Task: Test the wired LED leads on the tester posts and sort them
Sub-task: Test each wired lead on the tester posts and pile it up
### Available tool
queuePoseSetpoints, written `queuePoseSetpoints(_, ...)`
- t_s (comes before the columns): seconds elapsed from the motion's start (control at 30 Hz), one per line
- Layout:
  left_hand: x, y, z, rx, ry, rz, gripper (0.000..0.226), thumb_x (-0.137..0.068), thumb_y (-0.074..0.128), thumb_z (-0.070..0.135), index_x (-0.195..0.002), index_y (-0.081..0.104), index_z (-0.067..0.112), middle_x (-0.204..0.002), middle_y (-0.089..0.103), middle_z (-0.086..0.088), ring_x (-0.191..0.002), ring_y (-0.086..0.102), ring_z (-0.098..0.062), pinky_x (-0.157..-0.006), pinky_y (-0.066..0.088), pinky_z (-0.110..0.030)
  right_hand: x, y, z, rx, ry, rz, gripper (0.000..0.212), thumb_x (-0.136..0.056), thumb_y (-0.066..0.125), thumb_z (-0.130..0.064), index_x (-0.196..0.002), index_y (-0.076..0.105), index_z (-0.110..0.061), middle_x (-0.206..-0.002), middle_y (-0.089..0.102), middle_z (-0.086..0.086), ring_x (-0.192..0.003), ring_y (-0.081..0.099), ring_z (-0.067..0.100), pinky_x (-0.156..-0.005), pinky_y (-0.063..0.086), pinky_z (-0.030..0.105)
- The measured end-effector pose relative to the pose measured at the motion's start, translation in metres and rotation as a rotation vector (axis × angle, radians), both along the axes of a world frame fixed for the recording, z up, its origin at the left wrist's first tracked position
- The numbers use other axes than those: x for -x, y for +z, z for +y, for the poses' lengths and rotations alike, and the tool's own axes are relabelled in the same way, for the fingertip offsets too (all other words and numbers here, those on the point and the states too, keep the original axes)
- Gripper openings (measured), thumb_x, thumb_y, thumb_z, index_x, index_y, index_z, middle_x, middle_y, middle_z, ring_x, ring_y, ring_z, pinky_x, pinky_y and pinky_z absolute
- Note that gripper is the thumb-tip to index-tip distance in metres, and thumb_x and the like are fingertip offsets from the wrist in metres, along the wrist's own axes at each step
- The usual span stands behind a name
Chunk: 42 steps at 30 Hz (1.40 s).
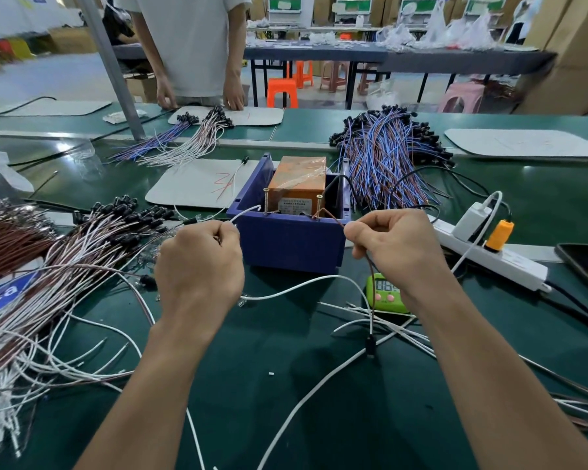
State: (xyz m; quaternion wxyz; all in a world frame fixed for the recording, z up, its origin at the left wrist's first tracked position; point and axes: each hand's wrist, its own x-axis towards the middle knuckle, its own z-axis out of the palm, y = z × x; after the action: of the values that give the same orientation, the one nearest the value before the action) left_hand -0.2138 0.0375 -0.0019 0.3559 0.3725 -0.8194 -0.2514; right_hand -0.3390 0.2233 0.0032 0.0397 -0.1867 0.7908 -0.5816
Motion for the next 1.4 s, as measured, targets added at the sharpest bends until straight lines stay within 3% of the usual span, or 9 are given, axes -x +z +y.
queuePoseSetpoints(0.1,0.0011,0.0019,0.0027,-0.021,-0.036,0.007,0.032,-0.096,0.052,0.029,-0.075,0.074,0.017,-0.055,0.06,-0.002,-0.061,0.056,-0.03,-0.061,0.047,-0.039,0.0003,0.0008,-0.0015,-0.008,-0.016,0.014,0.022,-0.089,0.077,-0.026,-0.067,0.076,-0.022,-0.056,0.07,0.001,-0.042,0.046,0.009,-0.049,0.037,0.025)
queuePoseSetpoints(0.33,0.0017,0.0032,0.003,-0.024,-0.049,0.021,0.034,-0.097,0.052,0.028,-0.075,0.074,0.015,-0.054,0.06,-0.003,-0.06,0.056,-0.032,-0.061,0.049,-0.041,-0.0011,0.0,-0.0018,-0.025,-0.044,0.034,0.026,-0.089,0.076,-0.026,-0.065,0.075,-0.018,-0.054,0.069,0.0,-0.037,0.045,0.003,-0.049,0.035,0.024)
queuePoseSetpoints(0.53,0.0023,0.0008,0.0025,-0.026,-0.066,0.039,0.033,-0.097,0.051,0.027,-0.076,0.075,0.018,-0.057,0.062,-0.002,-0.061,0.057,-0.033,-0.062,0.049,-0.043,-0.0019,0.002,-0.0065,-0.035,-0.058,0.03,0.027,-0.088,0.076,-0.024,-0.062,0.073,-0.017,-0.052,0.067,-0.001,-0.035,0.044,0.002,-0.041,0.031,0.01)
queuePoseSetpoints(0.93,0.0042,-0.0032,-0.0012,-0.042,-0.075,0.064,0.032,-0.096,0.052,0.029,-0.076,0.075,0.019,-0.056,0.06,0.0,-0.061,0.056,-0.03,-0.06,0.042,-0.038,-0.0033,0.0038,-0.0099,-0.028,-0.079,0.039,0.029,-0.089,0.075,-0.024,-0.061,0.073,-0.016,-0.052,0.067,0.0,-0.035,0.045,0.002,-0.041,0.032,0.01)
queuePoseSetpoints(1.1,0.0042,-0.0039,-0.0011,-0.048,-0.075,0.081,0.031,-0.096,0.053,0.028,-0.077,0.076,0.022,-0.055,0.059,0.004,-0.057,0.054,-0.021,-0.059,0.036,-0.035,-0.0052,0.0044,-0.0098,-0.032,-0.082,0.044,0.028,-0.09,0.075,-0.025,-0.063,0.073,-0.016,-0.052,0.068,-0.001,-0.035,0.046,0.002,-0.045,0.032,0.013)
queuePoseSetpoints(1.23,0.0031,-0.0035,-0.0008,-0.064,-0.097,0.096,0.034,-0.094,0.049,0.031,-0.074,0.076,0.02,-0.053,0.06,0.005,-0.056,0.056,-0.024,-0.058,0.044,-0.038,-0.0054,0.0041,-0.0075,-0.032,-0.09,0.044,0.029,-0.089,0.075,-0.026,-0.062,0.073,-0.017,-0.052,0.067,-0.001,-0.035,0.046,0.002,-0.046,0.034,0.015)
queuePoseSetpoints(1.4,0.0026,-0.0048,-0.0018,-0.091,-0.099,0.125,0.032,-0.095,0.053,0.027,-0.076,0.078,0.025,-0.044,0.052,0.015,-0.053,0.051,-0.008,-0.055,0.035,-0.029,-0.0042,0.0028,-0.0058,-0.034,-0.087,0.035,0.029,-0.088,0.075,-0.027,-0.06,0.073,-0.017,-0.052,0.068,-0.001,-0.036,0.046,0.002,-0.05,0.035,0.021)
